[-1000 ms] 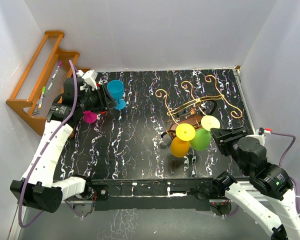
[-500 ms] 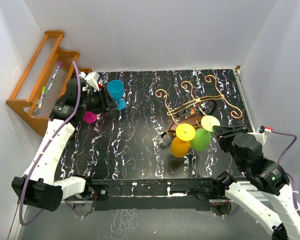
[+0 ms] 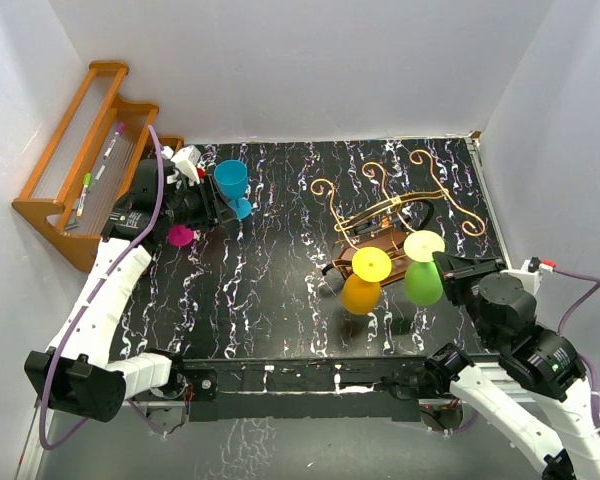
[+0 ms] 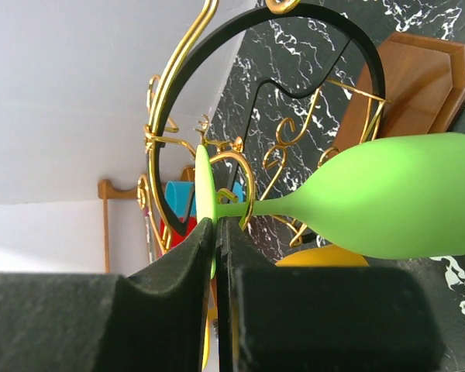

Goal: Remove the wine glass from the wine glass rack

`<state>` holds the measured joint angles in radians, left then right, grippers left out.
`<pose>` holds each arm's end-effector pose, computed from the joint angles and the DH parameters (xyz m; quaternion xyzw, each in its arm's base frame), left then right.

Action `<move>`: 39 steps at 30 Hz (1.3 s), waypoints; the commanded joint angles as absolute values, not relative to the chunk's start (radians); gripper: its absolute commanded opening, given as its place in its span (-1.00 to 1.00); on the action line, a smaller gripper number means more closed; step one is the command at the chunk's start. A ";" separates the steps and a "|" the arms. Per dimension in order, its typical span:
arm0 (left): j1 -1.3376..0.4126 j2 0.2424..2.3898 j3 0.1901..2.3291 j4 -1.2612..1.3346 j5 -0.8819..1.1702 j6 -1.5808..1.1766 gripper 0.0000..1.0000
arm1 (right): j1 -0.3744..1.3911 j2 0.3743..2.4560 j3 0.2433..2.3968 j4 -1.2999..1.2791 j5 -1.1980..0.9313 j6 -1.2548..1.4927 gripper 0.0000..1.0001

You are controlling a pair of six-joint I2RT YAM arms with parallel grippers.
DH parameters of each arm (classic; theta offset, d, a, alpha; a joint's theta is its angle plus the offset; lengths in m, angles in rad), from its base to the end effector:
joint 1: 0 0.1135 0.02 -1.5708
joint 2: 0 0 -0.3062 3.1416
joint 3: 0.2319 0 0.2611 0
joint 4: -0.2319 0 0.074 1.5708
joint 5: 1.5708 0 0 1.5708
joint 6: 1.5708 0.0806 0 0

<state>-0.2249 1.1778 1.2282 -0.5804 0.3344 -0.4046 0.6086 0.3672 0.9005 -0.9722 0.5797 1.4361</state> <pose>0.2700 -0.0889 0.3932 0.0057 0.8595 -0.2891 0.4215 0.0667 -0.0073 0.3442 0.4655 0.6790 0.3127 0.4738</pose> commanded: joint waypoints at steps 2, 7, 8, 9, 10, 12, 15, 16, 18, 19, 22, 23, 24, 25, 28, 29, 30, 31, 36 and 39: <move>-0.227 1.158 1.231 -0.570 0.360 -0.411 -0.21 | 0.615 0.310 0.895 -0.884 0.634 1.447 -0.85; -0.228 1.152 1.233 -0.576 0.357 -0.413 -0.21 | 0.617 0.305 0.891 -0.855 0.650 1.434 -0.85; -0.227 1.151 1.235 -0.578 0.356 -0.412 -0.21 | 0.616 0.313 0.895 -0.856 0.654 1.431 -0.85; -0.227 1.152 1.236 -0.578 0.356 -0.412 -0.21 | 0.615 0.320 0.896 -0.855 0.658 1.429 -0.85; -0.227 1.152 1.238 -0.580 0.355 -0.413 -0.21 | 0.617 0.328 0.896 -0.850 0.661 1.425 -0.85; -0.228 1.154 1.241 -0.582 0.354 -0.413 -0.21 | 0.615 0.341 0.892 -0.835 0.663 1.415 -0.85; -0.228 1.155 1.244 -0.584 0.353 -0.413 -0.21 | 0.616 0.354 0.877 -0.785 0.659 1.394 -0.85; -0.227 1.157 1.245 -0.584 0.353 -0.412 -0.21 | 0.616 0.357 0.869 -0.764 0.656 1.385 -0.85; -0.227 1.159 1.249 -0.587 0.352 -0.411 -0.21 | 0.616 0.369 0.859 -0.721 0.643 1.371 -0.84; -0.227 1.160 1.250 -0.587 0.352 -0.410 -0.21 | 0.616 0.376 0.858 -0.708 0.633 1.365 -0.85; -0.227 1.161 1.257 -0.587 0.353 -0.410 -0.21 | 0.615 0.410 0.856 -0.649 0.576 1.323 -0.85; -0.227 1.162 1.258 -0.586 0.354 -0.410 -0.21 | 0.615 0.425 0.856 -0.631 0.555 1.311 -0.85; -0.227 1.163 1.259 -0.585 0.356 -0.410 -0.21 | 0.616 0.440 0.858 -0.617 0.536 1.299 -0.85; -0.227 1.164 1.260 -0.584 0.356 -0.410 -0.21 | 0.617 0.453 0.861 -0.598 0.516 1.281 -0.85; -0.228 1.166 1.264 -0.585 0.360 -0.410 -0.21 | 0.616 0.493 0.873 -0.543 0.455 1.241 -0.84; -0.227 1.166 1.263 -0.586 0.360 -0.411 -0.21 | 0.616 0.506 0.881 -0.531 0.445 1.229 -0.84; -0.228 1.166 1.263 -0.586 0.361 -0.411 -0.21 | 0.617 0.516 0.891 -0.523 0.441 1.221 -0.85; -0.228 1.165 1.262 -0.587 0.362 -0.412 -0.21 | 0.616 0.526 0.900 -0.518 0.440 1.217 -0.85; -0.228 1.158 1.262 -0.592 0.359 -0.413 -0.21 | 0.616 0.549 0.930 -0.485 0.412 1.209 -0.85; -0.227 1.157 1.261 -0.595 0.358 -0.413 -0.21 | 0.617 0.558 0.950 -0.470 0.386 1.216 -0.85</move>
